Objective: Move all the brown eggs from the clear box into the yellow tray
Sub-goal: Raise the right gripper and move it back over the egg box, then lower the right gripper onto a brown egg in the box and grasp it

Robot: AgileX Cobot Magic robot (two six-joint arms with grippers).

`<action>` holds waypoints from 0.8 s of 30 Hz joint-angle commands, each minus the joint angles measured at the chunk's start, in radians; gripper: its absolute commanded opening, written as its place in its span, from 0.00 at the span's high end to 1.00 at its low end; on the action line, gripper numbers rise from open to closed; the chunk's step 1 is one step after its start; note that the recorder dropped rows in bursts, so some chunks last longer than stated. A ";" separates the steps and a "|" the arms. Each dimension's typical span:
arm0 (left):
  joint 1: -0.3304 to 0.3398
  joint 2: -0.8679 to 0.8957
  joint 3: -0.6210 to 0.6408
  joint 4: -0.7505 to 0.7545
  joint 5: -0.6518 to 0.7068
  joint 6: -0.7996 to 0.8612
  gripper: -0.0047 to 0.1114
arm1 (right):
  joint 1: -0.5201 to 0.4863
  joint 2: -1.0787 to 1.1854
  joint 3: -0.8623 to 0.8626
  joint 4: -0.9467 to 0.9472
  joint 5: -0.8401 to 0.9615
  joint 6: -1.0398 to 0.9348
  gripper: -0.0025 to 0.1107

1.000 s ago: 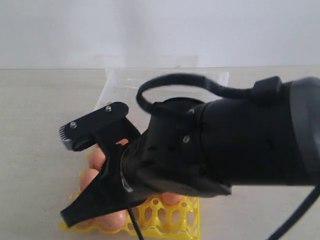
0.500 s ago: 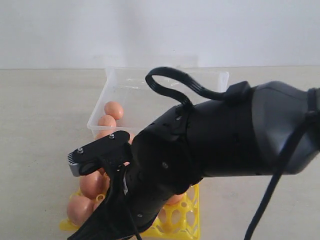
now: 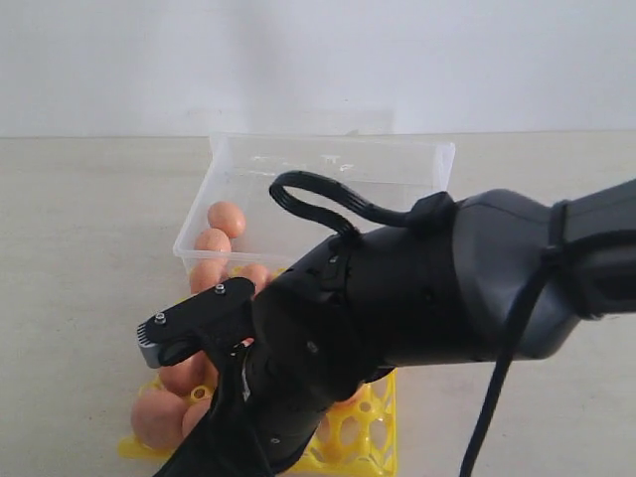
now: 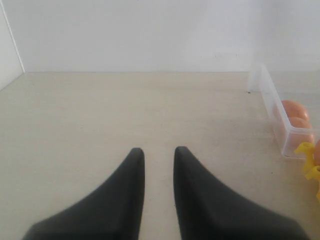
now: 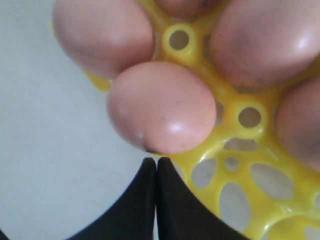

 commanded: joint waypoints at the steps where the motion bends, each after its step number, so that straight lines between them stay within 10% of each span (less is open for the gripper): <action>1: -0.009 -0.002 -0.001 0.002 -0.001 -0.005 0.77 | -0.002 -0.083 -0.023 -0.005 0.101 -0.011 0.98; 11: -0.009 -0.002 -0.001 0.002 -0.001 -0.005 0.77 | -0.073 -0.144 -0.291 -0.248 -0.091 -0.086 0.98; 17: -0.009 -0.002 -0.001 0.002 -0.001 -0.005 0.77 | -0.329 0.160 -0.735 0.070 0.420 -0.205 0.98; 24: -0.009 -0.002 -0.001 0.002 -0.001 -0.005 0.77 | -0.362 0.347 -1.077 0.051 0.635 -0.275 0.98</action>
